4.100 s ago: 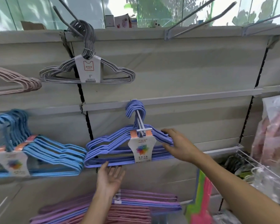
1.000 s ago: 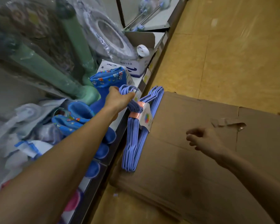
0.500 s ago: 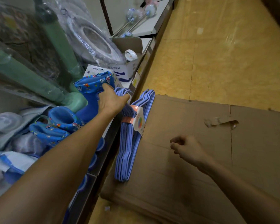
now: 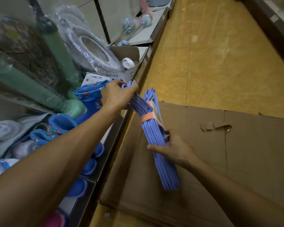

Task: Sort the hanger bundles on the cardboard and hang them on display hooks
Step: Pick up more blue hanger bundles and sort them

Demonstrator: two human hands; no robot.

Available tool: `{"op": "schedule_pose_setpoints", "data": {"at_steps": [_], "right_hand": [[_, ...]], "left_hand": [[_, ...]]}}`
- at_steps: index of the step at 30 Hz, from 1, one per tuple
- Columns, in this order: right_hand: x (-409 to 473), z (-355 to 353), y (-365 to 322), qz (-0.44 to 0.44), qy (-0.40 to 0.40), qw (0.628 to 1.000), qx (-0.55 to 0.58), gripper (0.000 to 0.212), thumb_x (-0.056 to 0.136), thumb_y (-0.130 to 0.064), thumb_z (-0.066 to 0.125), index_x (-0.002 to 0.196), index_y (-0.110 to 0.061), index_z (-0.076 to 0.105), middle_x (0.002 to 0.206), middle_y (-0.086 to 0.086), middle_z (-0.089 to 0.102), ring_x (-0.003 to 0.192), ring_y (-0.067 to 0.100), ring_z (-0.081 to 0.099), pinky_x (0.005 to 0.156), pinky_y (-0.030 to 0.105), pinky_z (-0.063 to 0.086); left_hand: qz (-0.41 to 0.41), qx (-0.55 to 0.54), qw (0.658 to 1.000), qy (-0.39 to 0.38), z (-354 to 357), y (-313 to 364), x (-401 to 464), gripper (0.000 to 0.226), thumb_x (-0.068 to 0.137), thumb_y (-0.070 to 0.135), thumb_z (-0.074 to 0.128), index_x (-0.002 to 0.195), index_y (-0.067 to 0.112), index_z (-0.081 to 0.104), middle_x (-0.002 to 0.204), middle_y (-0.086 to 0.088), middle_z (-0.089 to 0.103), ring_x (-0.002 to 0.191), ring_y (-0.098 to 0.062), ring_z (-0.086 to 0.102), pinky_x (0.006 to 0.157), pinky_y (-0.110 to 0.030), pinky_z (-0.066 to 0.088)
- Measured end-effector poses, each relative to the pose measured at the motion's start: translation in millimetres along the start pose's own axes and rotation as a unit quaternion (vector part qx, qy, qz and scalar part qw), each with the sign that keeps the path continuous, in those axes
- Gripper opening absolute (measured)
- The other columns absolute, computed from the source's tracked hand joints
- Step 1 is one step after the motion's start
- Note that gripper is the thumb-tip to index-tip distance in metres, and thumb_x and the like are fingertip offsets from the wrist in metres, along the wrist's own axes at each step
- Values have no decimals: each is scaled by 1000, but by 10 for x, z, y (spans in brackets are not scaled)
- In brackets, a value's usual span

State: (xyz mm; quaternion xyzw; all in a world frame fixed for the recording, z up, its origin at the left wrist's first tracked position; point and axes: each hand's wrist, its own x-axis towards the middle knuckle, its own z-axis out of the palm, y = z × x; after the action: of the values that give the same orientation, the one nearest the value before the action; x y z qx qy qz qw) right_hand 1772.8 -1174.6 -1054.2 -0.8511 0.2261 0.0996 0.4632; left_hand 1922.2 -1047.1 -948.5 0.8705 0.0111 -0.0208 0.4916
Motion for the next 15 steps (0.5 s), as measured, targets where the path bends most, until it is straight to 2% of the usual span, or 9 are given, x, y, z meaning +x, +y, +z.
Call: {"op": "schedule_pose_setpoints", "data": {"at_steps": [2,3,6,9,11,13,15], "right_hand": [[-13,73,-69,-4,71,992,-106,86,68,-64,78,132,-22,38,119,-1,56,106,22,60,86,44,54],[-17,95,-105,-2,107,983,-152,86,72,-58,77,135,-18,35,125,3,55,110,27,59,88,46,53],[-25,45,-180,23,170,960,-221,65,88,-37,66,137,-12,32,132,9,55,114,33,60,88,43,47],[-44,-92,-125,1,190,950,-249,51,92,-30,58,134,-12,34,124,9,60,108,34,63,87,43,48],[-60,-206,-92,-26,196,946,-258,45,92,-32,57,127,-13,38,115,8,61,103,33,64,87,44,50],[-64,-337,-83,-47,198,946,-254,41,90,-34,58,121,-14,41,108,8,64,99,33,65,85,45,52],[-63,-492,-70,-51,204,952,-225,38,87,-34,59,116,-14,44,100,9,66,92,34,65,81,45,53]], "left_hand": [[-9,-30,1000,-1,50,82,-69,21,60,39,75,70,26,63,80,-2,71,74,-24,72,63,-42,62],[-17,-46,999,-3,77,113,-104,21,58,38,75,70,25,63,78,-3,72,72,-24,73,63,-42,62],[-32,-68,997,-10,163,182,-171,26,58,39,74,77,21,68,73,-2,73,62,-19,73,63,-39,62],[-50,-104,993,-23,244,227,-225,30,69,31,78,88,9,71,80,-7,74,62,-17,73,55,-36,61],[-50,-133,989,-47,291,262,-251,45,76,33,78,108,5,64,92,-10,72,68,-17,73,50,-31,58],[-38,-143,987,-71,311,329,-287,58,80,46,75,121,10,52,100,-6,68,77,-17,72,51,-29,56],[-26,-144,986,-82,321,388,-308,57,86,63,59,120,18,51,101,0,64,83,-16,68,60,-32,55]]}}
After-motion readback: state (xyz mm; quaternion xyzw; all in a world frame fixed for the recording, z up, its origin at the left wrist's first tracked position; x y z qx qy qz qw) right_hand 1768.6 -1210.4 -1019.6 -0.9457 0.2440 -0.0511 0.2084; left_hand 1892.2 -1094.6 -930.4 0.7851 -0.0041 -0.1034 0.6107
